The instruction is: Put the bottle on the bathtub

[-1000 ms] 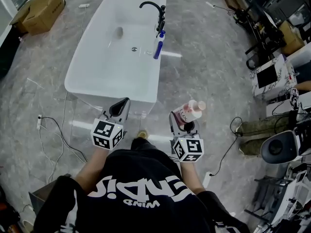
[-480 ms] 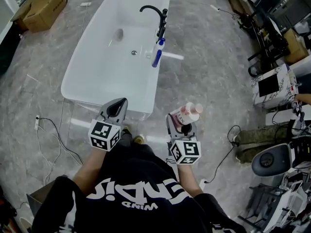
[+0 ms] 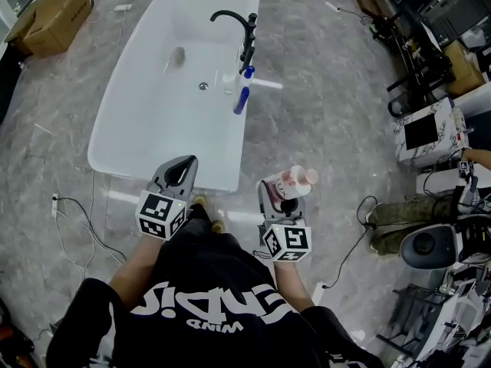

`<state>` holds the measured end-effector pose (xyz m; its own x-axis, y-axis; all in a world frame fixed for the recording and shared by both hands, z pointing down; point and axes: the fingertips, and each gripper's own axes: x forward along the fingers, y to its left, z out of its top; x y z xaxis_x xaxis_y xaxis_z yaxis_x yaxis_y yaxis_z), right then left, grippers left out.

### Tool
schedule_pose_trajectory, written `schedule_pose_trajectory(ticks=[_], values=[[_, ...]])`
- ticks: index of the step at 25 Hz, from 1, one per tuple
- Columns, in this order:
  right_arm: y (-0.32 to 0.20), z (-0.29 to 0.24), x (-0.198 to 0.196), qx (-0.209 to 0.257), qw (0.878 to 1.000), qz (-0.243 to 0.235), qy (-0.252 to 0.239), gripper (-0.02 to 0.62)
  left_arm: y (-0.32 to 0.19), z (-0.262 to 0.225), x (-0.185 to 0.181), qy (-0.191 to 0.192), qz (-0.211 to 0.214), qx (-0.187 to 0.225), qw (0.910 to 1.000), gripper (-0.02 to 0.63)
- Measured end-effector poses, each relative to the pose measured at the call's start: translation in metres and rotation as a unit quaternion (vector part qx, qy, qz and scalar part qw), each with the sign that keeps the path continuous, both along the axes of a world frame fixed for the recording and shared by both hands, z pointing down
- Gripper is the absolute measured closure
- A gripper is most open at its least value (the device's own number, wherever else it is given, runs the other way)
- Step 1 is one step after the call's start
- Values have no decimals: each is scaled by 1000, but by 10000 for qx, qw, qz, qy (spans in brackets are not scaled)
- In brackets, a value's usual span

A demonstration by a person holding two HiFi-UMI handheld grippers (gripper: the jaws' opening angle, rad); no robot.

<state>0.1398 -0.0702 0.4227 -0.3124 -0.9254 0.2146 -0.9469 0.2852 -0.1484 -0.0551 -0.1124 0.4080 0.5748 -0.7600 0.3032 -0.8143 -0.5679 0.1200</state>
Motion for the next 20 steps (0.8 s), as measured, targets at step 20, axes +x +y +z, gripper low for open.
schedule_pose_trajectory(ticks=[20], values=[[-118,72,-15,-198,9993,147,286,341,-104,68,1,-95,336,-345,9988,598]])
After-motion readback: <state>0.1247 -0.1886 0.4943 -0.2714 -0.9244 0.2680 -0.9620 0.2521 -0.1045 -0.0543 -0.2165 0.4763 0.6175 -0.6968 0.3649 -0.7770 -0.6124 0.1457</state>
